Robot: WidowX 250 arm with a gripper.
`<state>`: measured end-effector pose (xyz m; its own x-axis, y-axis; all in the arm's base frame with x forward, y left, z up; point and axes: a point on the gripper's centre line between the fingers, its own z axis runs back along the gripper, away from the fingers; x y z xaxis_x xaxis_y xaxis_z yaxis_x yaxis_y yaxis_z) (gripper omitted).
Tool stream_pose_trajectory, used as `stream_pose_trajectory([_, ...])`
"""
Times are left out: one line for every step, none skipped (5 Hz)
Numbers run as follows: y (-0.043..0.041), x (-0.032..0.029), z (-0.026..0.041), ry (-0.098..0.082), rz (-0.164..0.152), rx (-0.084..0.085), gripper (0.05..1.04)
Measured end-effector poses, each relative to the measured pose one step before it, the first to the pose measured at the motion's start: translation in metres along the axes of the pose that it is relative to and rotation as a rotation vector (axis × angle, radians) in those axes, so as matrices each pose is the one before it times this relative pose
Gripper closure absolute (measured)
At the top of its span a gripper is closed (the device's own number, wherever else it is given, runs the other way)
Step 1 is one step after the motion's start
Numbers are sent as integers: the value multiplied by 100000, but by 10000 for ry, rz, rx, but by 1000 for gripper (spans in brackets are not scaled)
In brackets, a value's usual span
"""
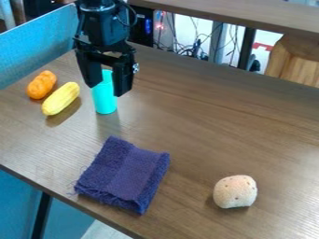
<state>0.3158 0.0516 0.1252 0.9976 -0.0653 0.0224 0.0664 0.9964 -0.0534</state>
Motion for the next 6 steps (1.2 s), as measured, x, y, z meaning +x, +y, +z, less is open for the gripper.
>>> stream_pose_trajectory([-165,-306,-1088,344,37,-88,83])
stream_pose_trajectory([-4171,109,-1638,-16,-584,354,83])
stream_pose_trajectory([-5132,382,147,-226,-1346,398,83])
stream_pose_trajectory([-3431,50,-670,-165,-1863,36,83])
stream_pose_trajectory([-3152,611,-456,-158,-2063,478,83])
stream_pose_trajectory([-2324,379,-1529,411,-1868,-313,83])
